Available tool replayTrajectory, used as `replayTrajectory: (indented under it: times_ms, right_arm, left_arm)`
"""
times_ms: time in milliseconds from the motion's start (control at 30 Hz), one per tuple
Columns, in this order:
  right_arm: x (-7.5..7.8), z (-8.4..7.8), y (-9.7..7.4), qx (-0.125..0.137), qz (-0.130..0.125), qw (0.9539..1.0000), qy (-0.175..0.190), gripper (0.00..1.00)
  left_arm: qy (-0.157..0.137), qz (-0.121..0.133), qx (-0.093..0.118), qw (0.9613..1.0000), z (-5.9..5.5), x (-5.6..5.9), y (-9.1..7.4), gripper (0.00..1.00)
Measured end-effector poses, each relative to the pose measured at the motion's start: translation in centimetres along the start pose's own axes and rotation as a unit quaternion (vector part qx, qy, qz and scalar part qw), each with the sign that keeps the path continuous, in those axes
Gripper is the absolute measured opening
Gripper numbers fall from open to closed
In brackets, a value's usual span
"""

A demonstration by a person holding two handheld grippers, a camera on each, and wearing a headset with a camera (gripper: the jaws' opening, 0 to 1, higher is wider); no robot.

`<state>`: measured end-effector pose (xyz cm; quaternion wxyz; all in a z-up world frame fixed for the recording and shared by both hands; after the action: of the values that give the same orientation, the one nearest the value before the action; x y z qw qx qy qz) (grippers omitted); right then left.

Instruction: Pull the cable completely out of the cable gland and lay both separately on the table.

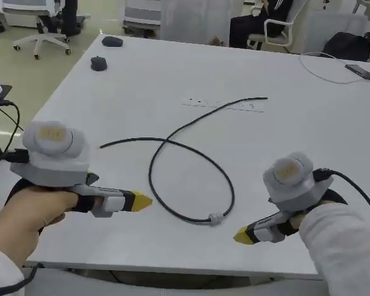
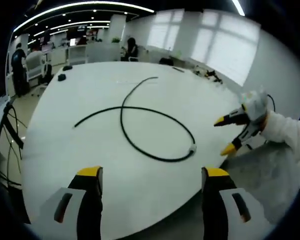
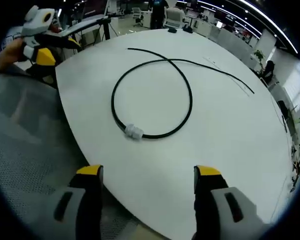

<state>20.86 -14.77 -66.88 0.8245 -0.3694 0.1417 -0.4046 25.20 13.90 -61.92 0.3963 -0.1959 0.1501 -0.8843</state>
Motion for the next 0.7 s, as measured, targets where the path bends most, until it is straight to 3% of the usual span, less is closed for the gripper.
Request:
replayTrajectory:
  times_ms: [333,700]
  right_arm:
    - [0.17,0.13,-0.11,0.006,-0.002,1.0000,-0.003,0.70]
    - [-0.11,-0.12,0.14,-0.004,0.008,0.9999,-0.009,0.69]
  left_arm:
    - [0.004,-0.001,-0.006,1.0000,-0.18,0.15,0.05,0.80]
    - [-0.002,0.000,-0.001,1.0000,-0.01,0.19,-0.09,0.80]
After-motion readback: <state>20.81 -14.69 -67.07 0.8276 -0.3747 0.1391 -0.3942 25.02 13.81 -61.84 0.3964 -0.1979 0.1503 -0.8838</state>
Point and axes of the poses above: the centre of the closed fingertips' face, and the gripper's own axes: y roughly forward along the fingers, x roughly to its right, z roughly out of its top, the point moved 5 cm from there along -y, roughly backward along the fingers, and after that the axes turned 15 degrees about x, right-handed, at the moved point
